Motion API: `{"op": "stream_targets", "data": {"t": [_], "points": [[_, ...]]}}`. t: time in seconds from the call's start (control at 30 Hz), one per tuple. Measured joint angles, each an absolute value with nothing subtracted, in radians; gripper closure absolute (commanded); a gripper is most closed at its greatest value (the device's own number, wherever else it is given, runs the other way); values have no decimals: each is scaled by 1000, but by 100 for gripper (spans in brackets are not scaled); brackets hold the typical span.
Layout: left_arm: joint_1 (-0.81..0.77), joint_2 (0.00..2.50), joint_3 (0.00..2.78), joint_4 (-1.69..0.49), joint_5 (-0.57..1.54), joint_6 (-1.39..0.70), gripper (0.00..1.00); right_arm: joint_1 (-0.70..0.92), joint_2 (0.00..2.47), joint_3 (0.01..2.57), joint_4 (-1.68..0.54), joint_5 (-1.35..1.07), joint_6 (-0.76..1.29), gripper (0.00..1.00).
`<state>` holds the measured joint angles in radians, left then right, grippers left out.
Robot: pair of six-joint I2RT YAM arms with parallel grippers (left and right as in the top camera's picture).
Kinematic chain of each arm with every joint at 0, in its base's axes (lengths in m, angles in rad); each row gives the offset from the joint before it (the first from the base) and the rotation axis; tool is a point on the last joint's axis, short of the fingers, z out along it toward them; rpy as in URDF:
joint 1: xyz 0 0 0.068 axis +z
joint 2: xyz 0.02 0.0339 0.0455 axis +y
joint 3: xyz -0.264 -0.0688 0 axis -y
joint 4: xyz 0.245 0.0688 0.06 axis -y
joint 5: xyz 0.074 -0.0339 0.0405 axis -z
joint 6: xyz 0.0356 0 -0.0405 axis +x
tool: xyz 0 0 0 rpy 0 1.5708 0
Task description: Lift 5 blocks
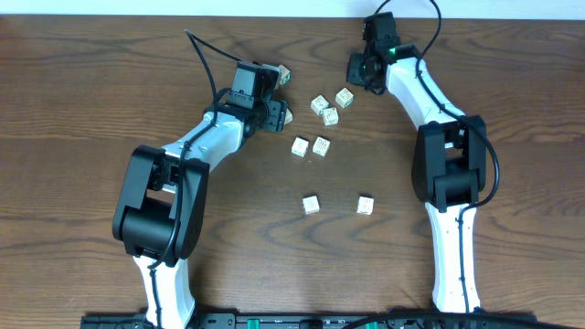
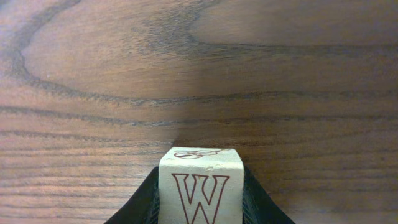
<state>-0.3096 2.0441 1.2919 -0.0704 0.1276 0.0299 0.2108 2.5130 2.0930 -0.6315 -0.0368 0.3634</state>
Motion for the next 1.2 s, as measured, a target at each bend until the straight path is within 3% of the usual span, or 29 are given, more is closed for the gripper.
{"op": "stream_targets", "data": {"t": [0.13,0.23,0.57,0.87,1.07,1.2], "points": [[-324,2044,1292,-70,128,31,35,211,2513,2093,-640,-37,342,91],[-339,2044,1292,-70,128,34,26,211,2513,2093,-648,-37,331,90],[-364,2044,1293,-82,130,41,16,211,2513,2096,-662,-36,302,89],[-363,2044,1293,-109,180,95,15,211,2513,2098,-670,-37,300,91],[-363,2044,1293,-97,184,132,16,211,2513,2099,-682,-36,295,99],[-363,2044,1293,-84,185,148,16,211,2509,2101,-701,-36,294,99]]}}
